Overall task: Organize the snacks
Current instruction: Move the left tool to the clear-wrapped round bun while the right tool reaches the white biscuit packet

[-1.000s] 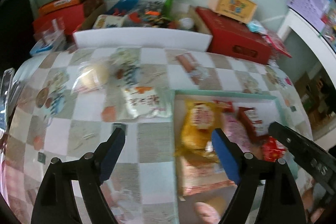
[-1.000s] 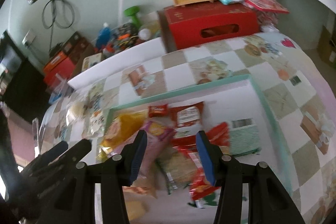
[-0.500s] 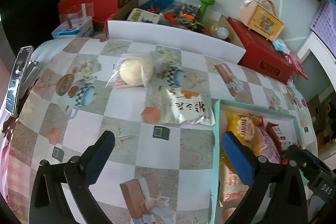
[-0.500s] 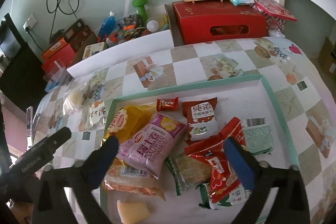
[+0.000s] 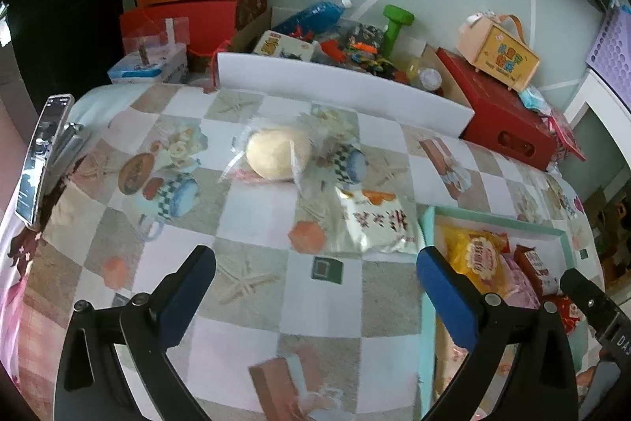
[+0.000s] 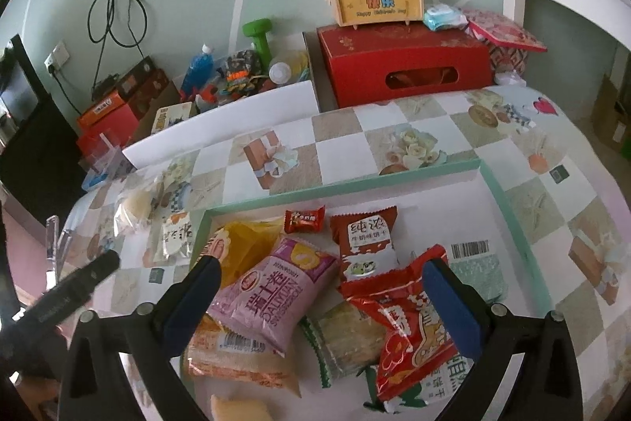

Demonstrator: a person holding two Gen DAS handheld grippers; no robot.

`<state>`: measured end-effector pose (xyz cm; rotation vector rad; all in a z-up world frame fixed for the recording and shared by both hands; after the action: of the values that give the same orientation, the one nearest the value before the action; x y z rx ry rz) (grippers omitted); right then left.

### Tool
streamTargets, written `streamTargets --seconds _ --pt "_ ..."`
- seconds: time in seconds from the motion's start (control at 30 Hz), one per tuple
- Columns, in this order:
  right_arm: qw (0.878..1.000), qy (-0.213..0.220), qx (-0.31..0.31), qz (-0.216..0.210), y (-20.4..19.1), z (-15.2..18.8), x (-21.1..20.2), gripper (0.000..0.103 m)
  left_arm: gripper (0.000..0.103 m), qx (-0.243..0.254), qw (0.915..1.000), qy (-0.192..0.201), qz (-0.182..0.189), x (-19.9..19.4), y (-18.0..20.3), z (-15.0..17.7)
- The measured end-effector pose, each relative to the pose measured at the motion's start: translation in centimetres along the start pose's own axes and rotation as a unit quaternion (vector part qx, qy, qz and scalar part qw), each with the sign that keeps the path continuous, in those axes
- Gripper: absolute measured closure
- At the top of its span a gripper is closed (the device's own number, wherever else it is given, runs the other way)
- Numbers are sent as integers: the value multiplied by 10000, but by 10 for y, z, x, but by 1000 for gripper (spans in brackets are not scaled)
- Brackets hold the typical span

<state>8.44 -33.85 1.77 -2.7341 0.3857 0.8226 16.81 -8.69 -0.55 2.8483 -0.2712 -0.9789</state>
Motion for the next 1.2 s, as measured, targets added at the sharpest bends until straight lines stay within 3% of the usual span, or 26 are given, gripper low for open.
streamTargets --seconds 0.13,0.4,0.53,0.7,1.03,1.2 --pt "10000 25 -50 -44 -5 2 2 0 1 -133 9997 192 -95 -2 -18 -9" --pt "9993 37 -210 -294 -29 4 3 0 1 -393 9984 195 -361 0 -59 -16" --pt "9986 20 -176 -504 -43 3 7 0 1 -598 9978 160 -235 1 -75 -20" --pt "9973 -44 -283 -674 -65 4 15 0 1 -387 9980 316 -375 1 -81 -25" --pt "9909 -99 -639 -1184 -129 -13 32 0 1 -549 9960 580 -406 3 -102 -42" --pt "9881 -455 -832 -1212 -149 -14 54 0 1 -415 9981 344 -312 13 -108 -48"
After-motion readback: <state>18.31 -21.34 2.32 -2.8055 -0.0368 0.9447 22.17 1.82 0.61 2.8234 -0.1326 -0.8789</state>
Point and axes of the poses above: each gripper's, at about its wrist camera, not at the fingertips, and x roughly the way its jaws point, y to its right, z to its underside, the point moved 4 cm from there along x, roughly the way its jaws point, and after that the axes turned 15 degrees about y, right-handed, at the moved point
